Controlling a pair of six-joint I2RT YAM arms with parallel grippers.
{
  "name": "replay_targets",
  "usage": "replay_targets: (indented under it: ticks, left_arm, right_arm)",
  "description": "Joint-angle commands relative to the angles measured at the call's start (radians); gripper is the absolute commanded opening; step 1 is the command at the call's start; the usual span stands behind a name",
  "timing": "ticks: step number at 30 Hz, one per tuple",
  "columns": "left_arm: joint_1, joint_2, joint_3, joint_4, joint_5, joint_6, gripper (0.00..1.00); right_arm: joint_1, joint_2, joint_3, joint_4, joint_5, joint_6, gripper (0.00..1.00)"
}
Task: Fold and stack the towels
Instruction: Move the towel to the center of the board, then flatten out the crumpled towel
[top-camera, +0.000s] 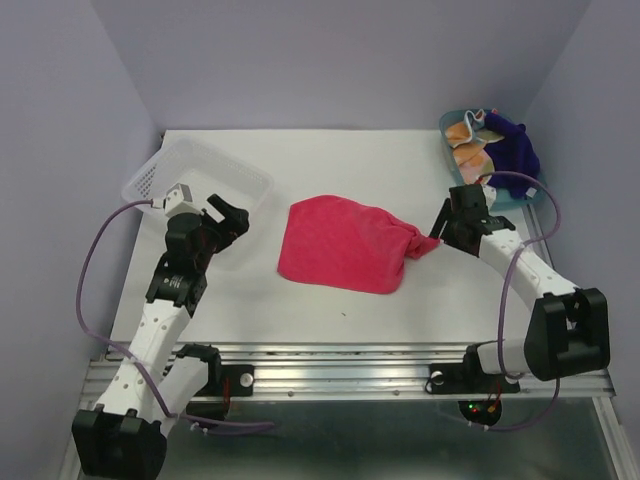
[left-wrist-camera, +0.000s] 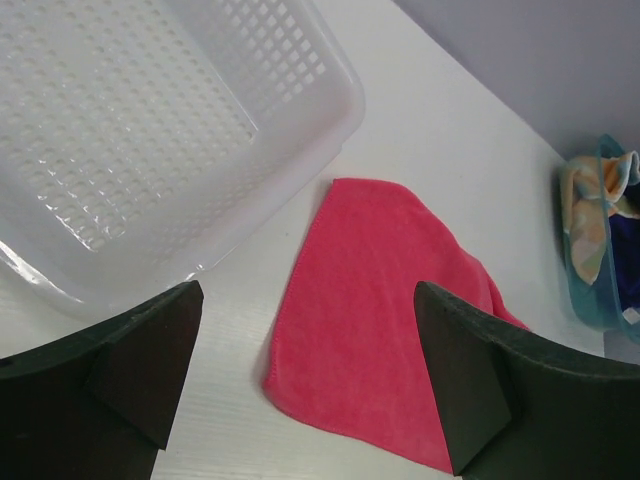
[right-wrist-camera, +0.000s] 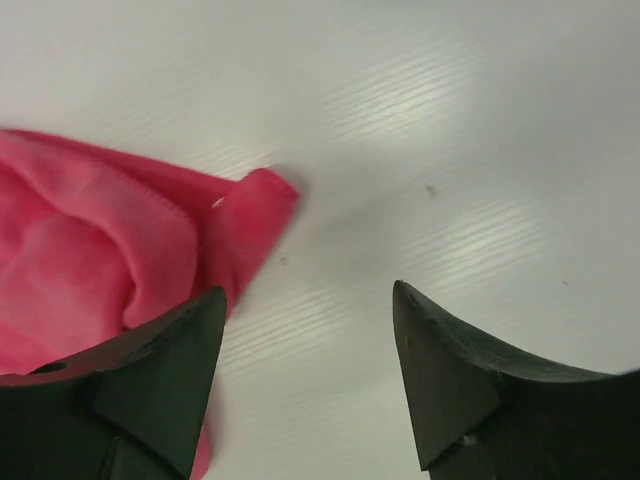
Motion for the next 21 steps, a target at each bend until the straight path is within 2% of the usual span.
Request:
replay_targets:
  ticks: [1,3,4,7,12,14,18,21]
  left_arm:
    - [-0.001,0.044,0.046,0.018,0.072,0.010,0.99]
    - [-0.003,0.054,0.041,0.021,0.085,0.010,0.99]
    - [-0.003,0.057,0.037,0.029,0.094,0.013,0.99]
    - [-0.008,0.055,0.037,0.035,0.097,0.016,0.99]
    - [-0.026,0.035,0.032,0.049,0.114,0.013,0.99]
    - [-0.044,0.035,0.029,0.047,0.112,0.011,0.99]
    - [-0.076,0.046,0.040,0.070,0.100,0.011,0.99]
    - [-0.095,0.058,0.040,0.069,0.099,0.014,0.99]
  right_arm:
    - [0.000,-0.017,0.102,-0.085,0.154,-0.012,1.00]
    - [0.019,-0.075,0.033,0.033,0.014,-0.039,1.00]
    - [0.033,-0.091,0.014,0.068,-0.105,-0.047,1.00]
    - [0.131,-0.125,-0.020,0.154,-0.186,-0.030,1.00]
    - [0.355,-0.070,-0.041,0.257,-0.211,0.012,1.00]
    - [0.450,0.023,-0.034,0.310,-0.219,0.024,1.00]
    - [0.526,0.226,0.022,0.357,-0.231,0.052,1.00]
    - [0.526,0.333,0.080,0.291,-0.182,0.088,1.00]
